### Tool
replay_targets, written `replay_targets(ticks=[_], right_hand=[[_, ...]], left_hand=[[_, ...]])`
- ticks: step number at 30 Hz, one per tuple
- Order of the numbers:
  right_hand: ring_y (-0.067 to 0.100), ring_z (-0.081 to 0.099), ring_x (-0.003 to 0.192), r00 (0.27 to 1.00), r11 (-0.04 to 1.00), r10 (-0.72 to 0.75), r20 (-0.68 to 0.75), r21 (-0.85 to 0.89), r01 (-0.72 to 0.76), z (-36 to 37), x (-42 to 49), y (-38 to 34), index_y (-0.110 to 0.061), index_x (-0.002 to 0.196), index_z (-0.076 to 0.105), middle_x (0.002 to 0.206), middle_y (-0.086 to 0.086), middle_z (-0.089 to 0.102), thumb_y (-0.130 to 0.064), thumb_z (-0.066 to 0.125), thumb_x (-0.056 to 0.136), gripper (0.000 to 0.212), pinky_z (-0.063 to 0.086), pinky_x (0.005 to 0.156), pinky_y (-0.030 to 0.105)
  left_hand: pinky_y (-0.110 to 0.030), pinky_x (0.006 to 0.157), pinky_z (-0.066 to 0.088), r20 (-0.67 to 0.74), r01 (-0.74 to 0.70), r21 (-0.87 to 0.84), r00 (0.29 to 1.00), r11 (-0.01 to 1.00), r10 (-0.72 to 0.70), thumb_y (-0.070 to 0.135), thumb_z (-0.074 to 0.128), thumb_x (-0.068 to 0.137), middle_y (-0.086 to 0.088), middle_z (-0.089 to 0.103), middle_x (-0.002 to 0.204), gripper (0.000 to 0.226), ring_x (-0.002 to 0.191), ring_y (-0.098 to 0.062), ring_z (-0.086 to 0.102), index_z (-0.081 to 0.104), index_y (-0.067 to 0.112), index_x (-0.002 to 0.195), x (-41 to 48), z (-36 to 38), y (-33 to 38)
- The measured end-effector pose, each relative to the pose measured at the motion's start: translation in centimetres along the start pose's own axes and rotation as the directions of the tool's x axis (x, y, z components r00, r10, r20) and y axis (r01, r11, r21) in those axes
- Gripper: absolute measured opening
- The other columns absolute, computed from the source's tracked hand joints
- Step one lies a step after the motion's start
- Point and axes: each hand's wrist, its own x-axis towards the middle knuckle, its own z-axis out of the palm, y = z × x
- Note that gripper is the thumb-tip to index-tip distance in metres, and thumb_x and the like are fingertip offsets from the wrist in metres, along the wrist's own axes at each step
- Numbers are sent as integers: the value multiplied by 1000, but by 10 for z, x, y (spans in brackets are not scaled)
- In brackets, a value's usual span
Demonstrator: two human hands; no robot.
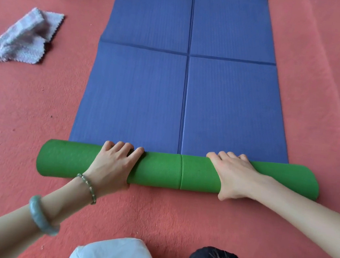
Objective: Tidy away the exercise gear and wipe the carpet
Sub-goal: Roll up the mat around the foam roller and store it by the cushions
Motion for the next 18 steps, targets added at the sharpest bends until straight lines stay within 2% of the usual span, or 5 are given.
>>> replay_targets(ticks=[6, 9, 12, 15, 18], right_hand=[[22, 30, 129, 991, 989, -45, 126, 144, 26, -1, -7, 2, -24, 148, 5, 140, 2, 29, -39, 78, 64, 112, 28, 107, 41], [23, 28, 129, 999, 991, -46, 27, 128, 43, -5, -6, -2, -27, 148, -2, 140, 1, 27, -43, 78, 62, 119, 24, 109, 39], [22, 35, 125, 992, 999, -4, -129, 38, 9, 3, -2, -7, -26, 145, 5, 134, -1, 35, -44, 79, 60, 114, 29, 105, 39], [21, 41, 119, 989, 999, 21, -146, 51, -13, 2, 5, -6, -29, 140, 16, 128, -2, 42, -42, 80, 60, 103, 34, 99, 39], [23, 44, 117, 999, 994, 28, -44, 103, -23, -13, 20, 1, -29, 138, 23, 124, -1, 46, -43, 82, 56, 102, 36, 94, 41]], left_hand=[[-33, 73, 44, 372, -45, -39, 927, 998, 57, 49, 71, 41, 5, 57, 94, 83, 88, -19, 59, 43, 27, 116, 9, -19, -4], [-33, 81, 48, 665, 97, -235, 742, 967, 87, 47, 79, 49, 5, 52, 101, 79, 96, -16, 53, 40, 29, 115, 50, -33, -20], [-39, 88, 48, 720, 114, -259, 685, 959, 113, 53, 82, 43, 9, 41, 109, 87, 107, -12, 41, 41, 33, 117, 67, -35, -25], [-35, 100, 39, 675, 154, -290, 733, 945, 87, 58, 82, 45, 12, 36, 122, 104, 119, -11, 34, 31, 36, 133, 60, -38, -31], [-33, 99, 38, 329, 33, -284, 942, 958, 65, 71, 63, 57, 5, 44, 124, 95, 116, -17, 43, 36, 25, 136, 37, -38, -37]])
